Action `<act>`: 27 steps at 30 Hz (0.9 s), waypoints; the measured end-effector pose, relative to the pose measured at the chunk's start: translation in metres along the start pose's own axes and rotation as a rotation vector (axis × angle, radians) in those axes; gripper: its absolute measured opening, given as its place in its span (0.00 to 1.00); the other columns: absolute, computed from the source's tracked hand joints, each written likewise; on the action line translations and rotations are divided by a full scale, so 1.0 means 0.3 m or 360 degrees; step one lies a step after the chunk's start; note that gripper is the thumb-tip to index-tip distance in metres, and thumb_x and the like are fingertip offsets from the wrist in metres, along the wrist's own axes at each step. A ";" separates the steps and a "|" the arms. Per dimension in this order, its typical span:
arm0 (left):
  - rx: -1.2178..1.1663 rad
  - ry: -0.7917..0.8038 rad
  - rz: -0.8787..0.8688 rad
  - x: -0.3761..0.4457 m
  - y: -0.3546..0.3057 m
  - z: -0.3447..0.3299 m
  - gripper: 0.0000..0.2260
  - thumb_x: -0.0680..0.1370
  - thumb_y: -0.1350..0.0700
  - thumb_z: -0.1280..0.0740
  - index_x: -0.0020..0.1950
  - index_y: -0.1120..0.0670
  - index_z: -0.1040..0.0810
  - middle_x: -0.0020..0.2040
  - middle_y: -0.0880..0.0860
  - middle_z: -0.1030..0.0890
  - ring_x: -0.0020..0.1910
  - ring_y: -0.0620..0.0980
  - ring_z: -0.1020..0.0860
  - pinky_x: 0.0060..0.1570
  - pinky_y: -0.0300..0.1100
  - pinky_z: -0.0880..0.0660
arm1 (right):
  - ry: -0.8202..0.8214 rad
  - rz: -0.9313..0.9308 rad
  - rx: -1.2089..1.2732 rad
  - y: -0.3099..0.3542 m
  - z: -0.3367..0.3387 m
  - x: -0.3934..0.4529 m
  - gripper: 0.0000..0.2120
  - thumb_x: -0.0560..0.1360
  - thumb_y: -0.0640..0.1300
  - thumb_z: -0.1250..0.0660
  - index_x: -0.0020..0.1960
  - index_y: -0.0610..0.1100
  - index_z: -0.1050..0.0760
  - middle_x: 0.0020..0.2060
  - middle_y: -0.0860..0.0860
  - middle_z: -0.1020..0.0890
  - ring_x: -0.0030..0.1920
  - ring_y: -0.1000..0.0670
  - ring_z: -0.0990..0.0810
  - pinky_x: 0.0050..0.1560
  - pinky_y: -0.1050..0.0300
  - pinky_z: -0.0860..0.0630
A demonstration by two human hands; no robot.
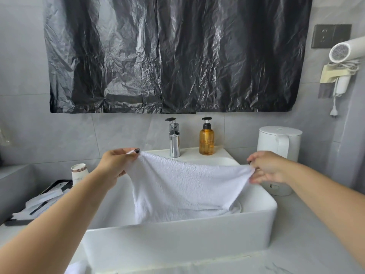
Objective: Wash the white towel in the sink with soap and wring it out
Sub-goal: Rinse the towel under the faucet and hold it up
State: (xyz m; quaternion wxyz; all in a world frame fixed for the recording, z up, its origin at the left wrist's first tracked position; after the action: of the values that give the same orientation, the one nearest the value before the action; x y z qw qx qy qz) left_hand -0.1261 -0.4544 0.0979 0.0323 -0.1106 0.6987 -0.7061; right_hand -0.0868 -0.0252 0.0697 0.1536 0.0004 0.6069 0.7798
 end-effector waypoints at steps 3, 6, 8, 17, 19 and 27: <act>-0.0265 0.0195 0.0013 -0.010 -0.022 -0.008 0.11 0.77 0.67 0.31 0.57 0.58 0.18 0.43 0.53 0.14 0.40 0.46 0.17 0.44 0.38 0.19 | 0.0066 0.0068 0.0808 0.083 0.000 0.017 0.10 0.79 0.29 0.42 0.53 0.41 0.29 0.41 0.41 0.22 0.41 0.43 0.22 0.40 0.47 0.20; -0.0337 0.0201 -0.0081 -0.004 -0.093 0.000 0.17 0.75 0.72 0.31 0.62 0.60 0.19 0.48 0.57 0.14 0.41 0.46 0.15 0.42 0.34 0.19 | 0.0188 0.0351 0.0865 0.224 -0.037 -0.007 0.09 0.77 0.31 0.35 0.54 0.40 0.25 0.44 0.43 0.22 0.42 0.47 0.22 0.45 0.55 0.24; -0.0307 0.0123 -0.0168 0.003 -0.155 0.004 0.20 0.72 0.72 0.28 0.62 0.58 0.18 0.57 0.60 0.18 0.50 0.48 0.16 0.50 0.36 0.20 | 0.0192 0.0543 0.0478 0.293 -0.066 -0.026 0.18 0.72 0.28 0.31 0.61 0.37 0.25 0.50 0.41 0.20 0.49 0.46 0.20 0.55 0.55 0.23; 0.1083 -0.0216 -0.0739 -0.027 -0.427 0.037 0.20 0.69 0.59 0.20 0.61 0.55 0.17 0.37 0.49 0.26 0.36 0.45 0.28 0.43 0.37 0.32 | -0.0339 0.1015 -0.1305 0.551 0.036 -0.104 0.16 0.70 0.46 0.23 0.38 0.33 0.22 0.35 0.36 0.21 0.34 0.47 0.25 0.36 0.53 0.30; 0.1198 -0.0287 -0.0865 -0.045 -0.479 0.035 0.16 0.71 0.57 0.21 0.58 0.55 0.15 0.39 0.50 0.21 0.40 0.47 0.25 0.45 0.38 0.32 | -0.0470 0.1137 -0.1348 0.619 0.068 -0.137 0.21 0.73 0.46 0.26 0.29 0.38 0.31 0.25 0.45 0.31 0.29 0.51 0.35 0.30 0.56 0.42; 0.1257 -0.0610 -0.1086 -0.045 -0.626 0.048 0.13 0.74 0.52 0.24 0.54 0.58 0.17 0.53 0.60 0.22 0.54 0.58 0.24 0.52 0.44 0.31 | -0.0945 0.1444 -0.1076 0.785 0.123 -0.212 0.12 0.72 0.41 0.28 0.29 0.43 0.21 0.27 0.46 0.25 0.30 0.49 0.30 0.33 0.55 0.33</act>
State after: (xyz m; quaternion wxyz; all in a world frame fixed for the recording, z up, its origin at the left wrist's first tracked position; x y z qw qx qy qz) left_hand -0.0896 -0.4617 0.2829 -0.0326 -0.4367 0.2871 -0.8520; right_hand -0.0756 -0.0564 0.3142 -0.0385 0.4249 0.1983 0.8824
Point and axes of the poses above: each hand's wrist, its own x-axis towards the middle knuckle, its own z-axis out of the back of the hand, y = z × x, the point moved 9 cm from there along x, towards the middle knuckle
